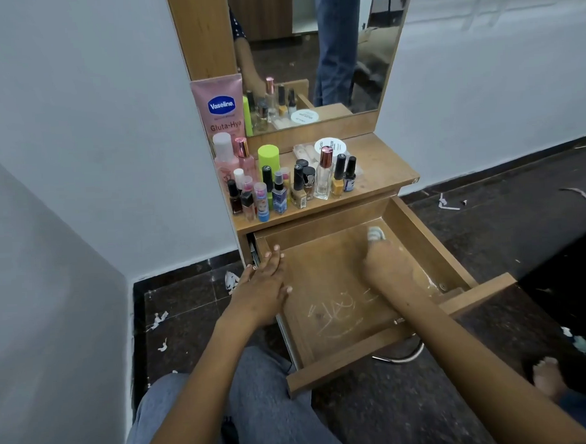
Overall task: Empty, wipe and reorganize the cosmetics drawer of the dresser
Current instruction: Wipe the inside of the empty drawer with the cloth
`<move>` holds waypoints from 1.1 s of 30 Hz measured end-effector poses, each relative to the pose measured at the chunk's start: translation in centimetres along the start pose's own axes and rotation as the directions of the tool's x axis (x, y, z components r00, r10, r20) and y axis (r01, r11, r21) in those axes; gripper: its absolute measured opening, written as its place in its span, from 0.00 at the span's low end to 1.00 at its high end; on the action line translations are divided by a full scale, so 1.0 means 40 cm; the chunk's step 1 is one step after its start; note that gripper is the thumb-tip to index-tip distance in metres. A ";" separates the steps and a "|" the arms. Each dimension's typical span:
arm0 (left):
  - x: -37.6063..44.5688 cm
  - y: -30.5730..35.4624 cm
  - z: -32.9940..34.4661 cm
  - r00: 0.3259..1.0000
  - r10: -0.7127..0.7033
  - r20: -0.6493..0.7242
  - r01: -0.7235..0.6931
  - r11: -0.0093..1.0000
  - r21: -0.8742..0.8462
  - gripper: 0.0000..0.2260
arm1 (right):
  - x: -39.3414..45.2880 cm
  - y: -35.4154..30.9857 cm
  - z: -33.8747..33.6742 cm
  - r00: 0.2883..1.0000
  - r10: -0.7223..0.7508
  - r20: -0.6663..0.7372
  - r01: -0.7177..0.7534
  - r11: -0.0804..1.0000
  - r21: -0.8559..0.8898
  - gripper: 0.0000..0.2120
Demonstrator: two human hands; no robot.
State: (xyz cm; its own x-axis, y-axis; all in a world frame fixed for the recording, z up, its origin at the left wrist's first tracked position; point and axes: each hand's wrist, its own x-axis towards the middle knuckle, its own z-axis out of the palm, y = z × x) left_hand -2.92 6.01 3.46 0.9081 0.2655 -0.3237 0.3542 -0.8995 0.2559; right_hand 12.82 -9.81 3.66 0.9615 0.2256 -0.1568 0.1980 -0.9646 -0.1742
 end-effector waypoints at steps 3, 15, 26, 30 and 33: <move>0.001 0.003 -0.004 1.000 -0.007 0.009 0.007 1.000 -0.002 0.28 | 0.022 -0.037 0.009 0.996 -0.082 -0.041 0.085 0.993 0.077 0.15; -0.009 0.009 -0.017 1.000 -0.002 0.024 0.002 1.000 -0.002 0.28 | -0.012 0.000 0.045 0.459 -0.766 0.451 0.887 0.424 -0.182 0.22; -0.010 0.011 -0.021 0.999 -0.007 0.041 0.007 1.000 0.008 0.28 | 0.066 -0.007 0.070 0.439 -0.725 0.531 0.806 0.579 0.123 0.32; -0.012 0.007 -0.020 0.999 0.007 0.034 -0.007 1.000 -0.001 0.28 | 0.000 -0.005 0.103 0.179 -0.796 0.579 0.934 0.323 0.156 0.24; -0.015 0.008 -0.020 0.999 0.011 0.032 -0.011 1.000 -0.008 0.28 | 0.016 0.021 0.060 0.060 -0.813 0.579 0.955 0.215 0.204 0.20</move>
State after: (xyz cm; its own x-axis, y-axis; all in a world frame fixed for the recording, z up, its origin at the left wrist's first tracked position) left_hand -3.18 5.82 4.47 0.9043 0.2441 -0.3503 0.3462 -0.8994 0.2668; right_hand 13.13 -10.14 1.08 -0.2140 0.8768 -0.4307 0.9219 0.0356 -0.3857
